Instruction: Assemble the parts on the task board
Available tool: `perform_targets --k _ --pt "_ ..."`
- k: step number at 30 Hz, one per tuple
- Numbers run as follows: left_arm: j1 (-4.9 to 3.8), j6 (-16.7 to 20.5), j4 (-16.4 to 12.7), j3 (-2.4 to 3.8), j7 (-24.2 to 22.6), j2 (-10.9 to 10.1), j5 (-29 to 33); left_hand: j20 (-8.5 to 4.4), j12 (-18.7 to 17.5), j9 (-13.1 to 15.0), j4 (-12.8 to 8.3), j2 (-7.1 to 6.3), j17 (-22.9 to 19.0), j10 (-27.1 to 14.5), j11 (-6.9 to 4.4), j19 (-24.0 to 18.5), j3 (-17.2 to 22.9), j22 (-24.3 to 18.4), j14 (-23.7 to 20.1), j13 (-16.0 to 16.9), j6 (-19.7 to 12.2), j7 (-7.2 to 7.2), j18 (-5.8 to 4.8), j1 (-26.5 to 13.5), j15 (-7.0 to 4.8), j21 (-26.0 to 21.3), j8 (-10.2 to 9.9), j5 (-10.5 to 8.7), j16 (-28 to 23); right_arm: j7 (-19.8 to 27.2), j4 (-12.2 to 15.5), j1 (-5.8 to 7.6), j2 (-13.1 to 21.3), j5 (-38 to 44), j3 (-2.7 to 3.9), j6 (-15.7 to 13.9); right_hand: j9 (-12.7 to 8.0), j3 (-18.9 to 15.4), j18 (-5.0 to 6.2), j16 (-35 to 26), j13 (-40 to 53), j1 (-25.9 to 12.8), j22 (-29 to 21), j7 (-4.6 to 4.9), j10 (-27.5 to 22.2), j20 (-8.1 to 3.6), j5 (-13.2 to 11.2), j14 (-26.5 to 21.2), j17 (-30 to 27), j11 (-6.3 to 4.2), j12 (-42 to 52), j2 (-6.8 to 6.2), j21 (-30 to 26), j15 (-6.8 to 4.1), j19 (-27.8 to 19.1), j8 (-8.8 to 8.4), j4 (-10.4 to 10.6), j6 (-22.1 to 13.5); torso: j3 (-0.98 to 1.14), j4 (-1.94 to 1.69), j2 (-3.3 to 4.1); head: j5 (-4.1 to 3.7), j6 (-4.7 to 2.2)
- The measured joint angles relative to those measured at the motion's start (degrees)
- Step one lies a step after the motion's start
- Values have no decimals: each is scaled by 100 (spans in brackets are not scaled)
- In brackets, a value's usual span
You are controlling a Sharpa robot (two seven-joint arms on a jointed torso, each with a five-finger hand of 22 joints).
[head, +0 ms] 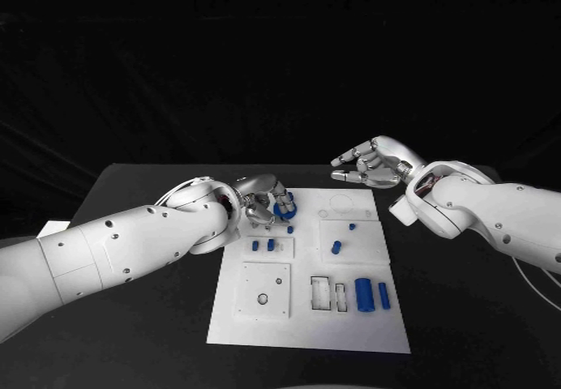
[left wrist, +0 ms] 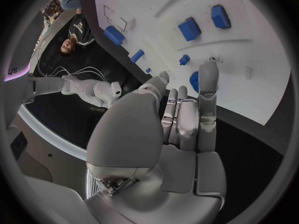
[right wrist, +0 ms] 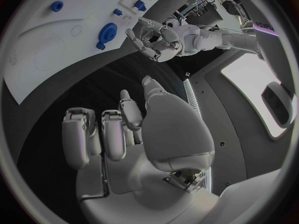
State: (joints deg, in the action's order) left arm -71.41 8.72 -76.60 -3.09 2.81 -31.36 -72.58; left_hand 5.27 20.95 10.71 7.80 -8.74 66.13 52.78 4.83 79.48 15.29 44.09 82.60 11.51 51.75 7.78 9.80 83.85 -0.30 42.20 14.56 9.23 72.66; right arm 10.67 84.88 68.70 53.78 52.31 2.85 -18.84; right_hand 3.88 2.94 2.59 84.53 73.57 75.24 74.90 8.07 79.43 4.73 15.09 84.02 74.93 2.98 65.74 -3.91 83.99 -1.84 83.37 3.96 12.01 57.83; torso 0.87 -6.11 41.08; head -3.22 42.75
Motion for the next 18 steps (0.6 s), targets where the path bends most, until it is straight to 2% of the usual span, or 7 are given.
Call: perform_targets --k 2,6,8,13,18 --pt "12 -57 56 -2 54 62 -191 -28 -35 -61 0 -34 238 76 -31 153 0 399 109 -103 72 -32 -130 -34 -33 435 -49 -26 243 1 -2 0 -6 -1 0 0 0 0 0 0 0 0 1 0 0 0 0 0 0 0 0 0 0 0 0 0 0 0 0 1 3 0 -1" --pt "57 -205 147 -9 172 183 -568 -70 -54 -131 31 -78 411 237 -62 335 -31 909 119 -225 226 -54 -135 -78 -42 987 -87 -26 449 3 -8 -2 -20 -3 0 1 0 0 0 0 -4 0 5 0 0 0 0 0 0 0 0 0 0 0 0 0 0 0 -4 7 10 -1 -4" --pt "69 -265 186 -10 222 228 -694 -99 -69 -159 26 -78 432 313 -84 365 -48 1058 138 -275 272 -72 -222 -78 -61 1146 -117 -26 473 4 -11 -2 -23 -3 0 1 0 0 0 0 -6 0 5 0 0 0 0 0 -1 0 0 0 0 0 0 0 0 0 -6 9 14 -1 -4" --pt "78 -429 254 -3 385 316 -933 -120 -100 -211 67 -117 391 530 -116 426 -101 1401 159 -358 344 -84 -222 -117 -83 1508 -198 -87 507 6 -18 -3 -34 -5 0 1 0 0 0 0 -6 0 4 0 0 0 0 0 -1 0 0 0 0 0 0 0 0 0 -7 13 20 12 -13" --pt "89 -580 279 10 584 366 -1056 -119 -121 -227 67 -117 253 582 -125 426 -101 1509 159 -391 377 -76 -228 -117 -83 1609 -218 -86 451 11 -22 -6 -52 -10 0 2 0 0 0 0 -6 32 4 0 0 0 0 0 -1 0 0 32 0 0 0 0 0 0 -14 14 22 12 -12"
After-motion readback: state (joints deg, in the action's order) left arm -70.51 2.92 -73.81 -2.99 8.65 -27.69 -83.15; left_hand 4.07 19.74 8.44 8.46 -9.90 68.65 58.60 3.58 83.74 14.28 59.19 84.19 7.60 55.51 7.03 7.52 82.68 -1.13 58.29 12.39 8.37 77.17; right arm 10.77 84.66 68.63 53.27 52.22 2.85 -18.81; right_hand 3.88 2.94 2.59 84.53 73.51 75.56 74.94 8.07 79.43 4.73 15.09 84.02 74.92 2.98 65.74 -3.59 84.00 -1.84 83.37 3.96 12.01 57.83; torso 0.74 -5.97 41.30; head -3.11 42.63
